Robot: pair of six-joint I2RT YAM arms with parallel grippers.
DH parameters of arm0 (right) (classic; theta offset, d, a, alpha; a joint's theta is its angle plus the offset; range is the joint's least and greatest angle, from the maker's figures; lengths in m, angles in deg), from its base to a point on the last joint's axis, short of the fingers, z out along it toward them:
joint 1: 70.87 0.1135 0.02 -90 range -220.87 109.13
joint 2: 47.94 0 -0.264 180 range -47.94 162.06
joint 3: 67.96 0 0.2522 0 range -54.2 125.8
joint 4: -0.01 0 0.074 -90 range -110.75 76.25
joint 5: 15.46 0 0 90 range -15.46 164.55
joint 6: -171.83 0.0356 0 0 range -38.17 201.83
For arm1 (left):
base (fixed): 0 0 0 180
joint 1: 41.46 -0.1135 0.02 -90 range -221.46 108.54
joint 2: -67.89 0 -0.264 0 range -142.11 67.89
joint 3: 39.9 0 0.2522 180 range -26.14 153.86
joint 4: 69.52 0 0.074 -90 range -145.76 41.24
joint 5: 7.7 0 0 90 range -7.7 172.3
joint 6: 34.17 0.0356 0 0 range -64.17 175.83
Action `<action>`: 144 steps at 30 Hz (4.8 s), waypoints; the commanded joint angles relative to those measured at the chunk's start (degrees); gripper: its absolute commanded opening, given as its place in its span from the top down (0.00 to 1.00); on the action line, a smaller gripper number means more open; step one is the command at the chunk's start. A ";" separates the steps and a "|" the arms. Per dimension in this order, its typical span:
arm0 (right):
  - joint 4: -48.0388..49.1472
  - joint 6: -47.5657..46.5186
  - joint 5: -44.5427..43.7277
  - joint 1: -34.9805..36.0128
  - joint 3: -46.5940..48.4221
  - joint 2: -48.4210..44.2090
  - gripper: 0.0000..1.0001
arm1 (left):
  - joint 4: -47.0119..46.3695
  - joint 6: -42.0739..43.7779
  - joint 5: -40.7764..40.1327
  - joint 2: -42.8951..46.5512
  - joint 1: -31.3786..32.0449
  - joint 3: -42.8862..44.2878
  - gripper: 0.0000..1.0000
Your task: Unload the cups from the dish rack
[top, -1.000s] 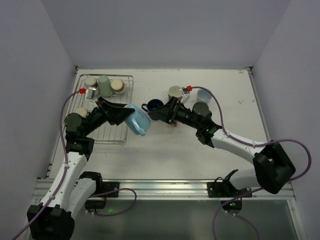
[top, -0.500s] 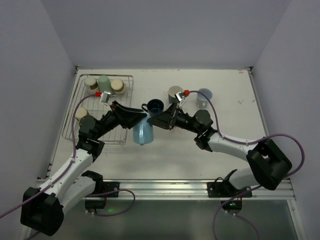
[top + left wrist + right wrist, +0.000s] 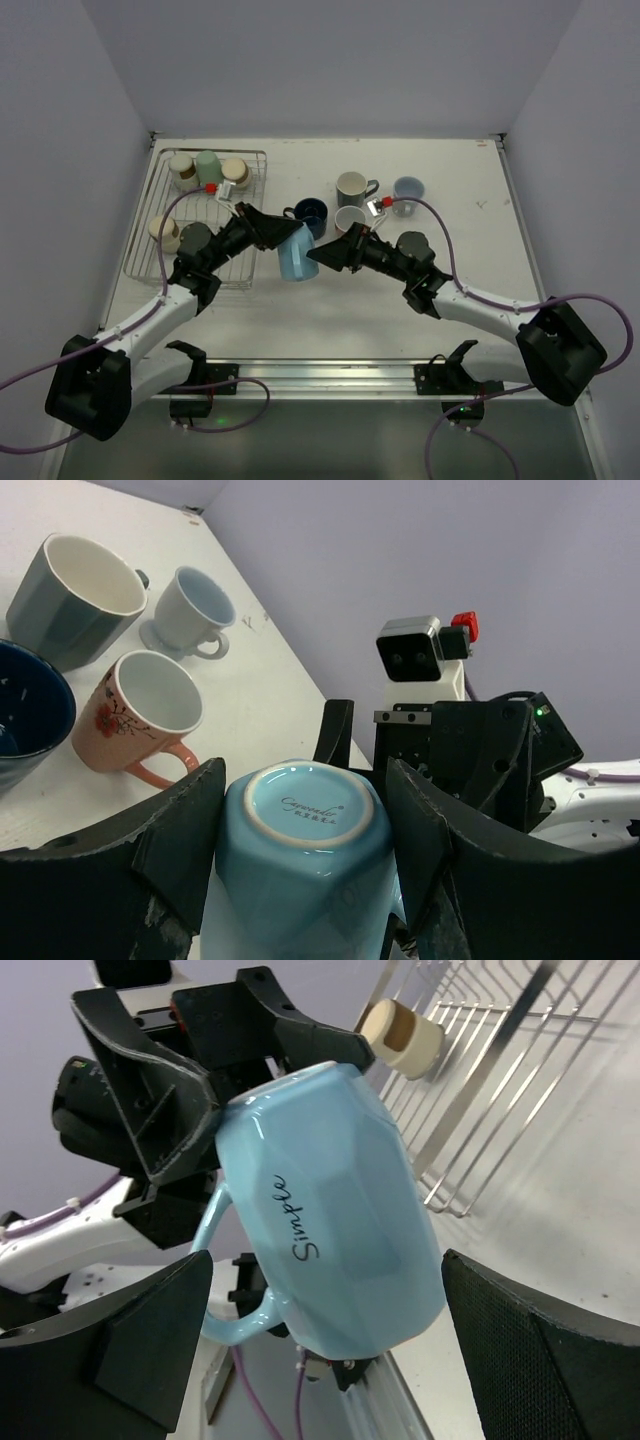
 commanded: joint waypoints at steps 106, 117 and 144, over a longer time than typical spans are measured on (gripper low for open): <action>2.08 -6.89 -39.68 21.41 4.06 12.56 1.00 | 52.61 10.80 -17.93 22.00 7.46 19.82 0.07; -26.49 -23.18 -34.60 18.87 11.53 -5.05 1.00 | 53.84 17.32 -20.66 21.99 7.46 20.26 0.02; -65.25 -37.95 -31.77 -20.15 24.89 -5.80 1.00 | 63.51 29.35 -24.59 19.27 7.38 20.96 0.00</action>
